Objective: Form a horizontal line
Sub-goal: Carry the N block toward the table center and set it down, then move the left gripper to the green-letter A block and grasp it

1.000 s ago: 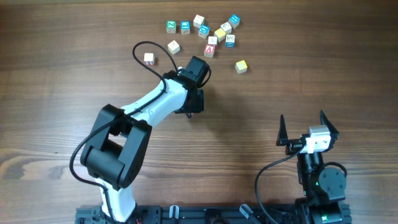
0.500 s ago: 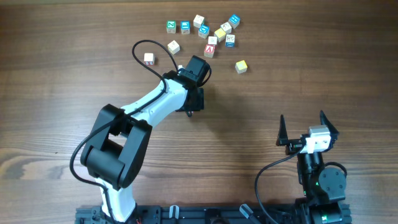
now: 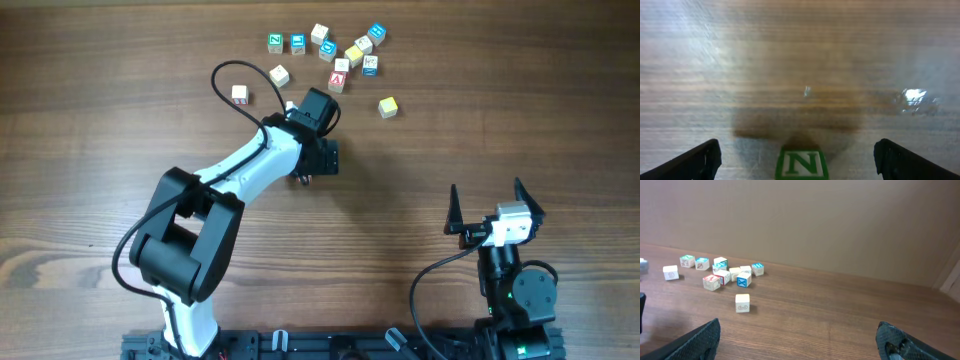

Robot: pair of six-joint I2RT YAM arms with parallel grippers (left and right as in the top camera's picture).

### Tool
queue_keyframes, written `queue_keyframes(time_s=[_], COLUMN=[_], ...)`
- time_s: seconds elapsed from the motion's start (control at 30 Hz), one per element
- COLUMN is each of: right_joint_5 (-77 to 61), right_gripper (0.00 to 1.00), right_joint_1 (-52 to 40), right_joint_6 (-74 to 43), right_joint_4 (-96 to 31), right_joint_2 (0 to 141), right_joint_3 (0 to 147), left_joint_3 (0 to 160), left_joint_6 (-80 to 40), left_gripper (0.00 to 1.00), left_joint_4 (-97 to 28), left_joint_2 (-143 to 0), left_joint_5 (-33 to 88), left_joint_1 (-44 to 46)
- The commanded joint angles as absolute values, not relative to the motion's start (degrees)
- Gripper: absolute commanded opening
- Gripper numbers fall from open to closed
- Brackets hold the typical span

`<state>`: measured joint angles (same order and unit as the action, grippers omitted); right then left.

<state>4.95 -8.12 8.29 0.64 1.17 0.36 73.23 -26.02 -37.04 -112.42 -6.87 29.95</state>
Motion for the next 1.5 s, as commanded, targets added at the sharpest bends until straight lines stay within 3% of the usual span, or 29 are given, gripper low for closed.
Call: queue_keyframes(time_s=[0.0,0.03,0.07,0.1,0.13,0.17,0.27,0.3,0.33,0.47,0.83,1.0,1.1,1.27,1.37,1.47], right_joint_5=[4.5,4.5,4.5,4.5,4.5,4.5,4.5,4.5,4.5,4.5,4.5,4.5,4.5,4.5,4.5,4.5], right_gripper=[1.00,1.00,1.00,1.00,1.00,1.00,1.00,1.00,1.00,1.00,1.00,1.00,1.00,1.00,1.00,1.00], right_joint_1=[-7.8,-7.8,-7.8,-7.8,-7.8,-7.8,-7.8,-7.8,-7.8,-7.8,-7.8,-7.8,-7.8,-7.8,-7.8,-7.8], right_joint_6=[9.0,9.0,9.0,9.0,9.0,9.0,9.0,9.0,9.0,9.0,9.0,9.0,9.0,9.0,9.0,9.0], right_joint_4=[0.8,0.8,0.8,0.8,0.8,0.8,0.8,0.8,0.8,0.8,0.8,0.8,0.8,0.8,0.8,0.8], right_joint_2=[0.8,0.8,0.8,0.8,0.8,0.8,0.8,0.8,0.8,0.8,0.8,0.8,0.8,0.8,0.8,0.8], right_joint_3=[0.3,0.3,0.3,0.3,0.3,0.3,0.3,0.3,0.3,0.3,0.3,0.3,0.3,0.3,0.3,0.3], left_joint_3=[80.1,83.2,86.3,90.3,95.1,99.0,107.2,108.2,108.3,107.8,107.8,107.8,107.8,107.8,107.8,107.8], left_joint_6=[-24.3,-24.0,-24.0,-24.0,-24.0,-24.0,-22.7,-22.7,-22.8,-22.9,-22.7,-22.7,-13.6,-12.1,-9.3,-3.2], left_gripper=[1.00,0.98,0.87,0.57,0.08,0.04,0.04,0.19,0.43,0.51,0.52,0.53,0.70,0.70,0.68,0.71], left_joint_4=[-38.5,-40.1,-41.5,-43.5,-46.2,-48.0,-48.7,-48.7,-48.4,-45.8,-42.3,-41.5,-41.7,-42.6,-44.0,-45.6], left_joint_2=[-111.1,-110.2,-109.4,-108.9,-108.8,-108.8,-108.8,-108.7,-108.4,-109.5,-117.0,-121.6,-125.0,-128.4,-129.7,-130.6], left_joint_5=[-9.1,-9.1,-9.1,-9.0,-8.7,-7.9,-6.5,-6.1,-5.6,-6.7,-6.8,-13.0,-14.7,-14.4,-10.6,0.7], left_joint_1=[27.7,26.6,25.3,23.8,22.0,20.4,15.7,14.5,13.3,13.1,13.0,13.0,12.7,10.7,8.4,5.4])
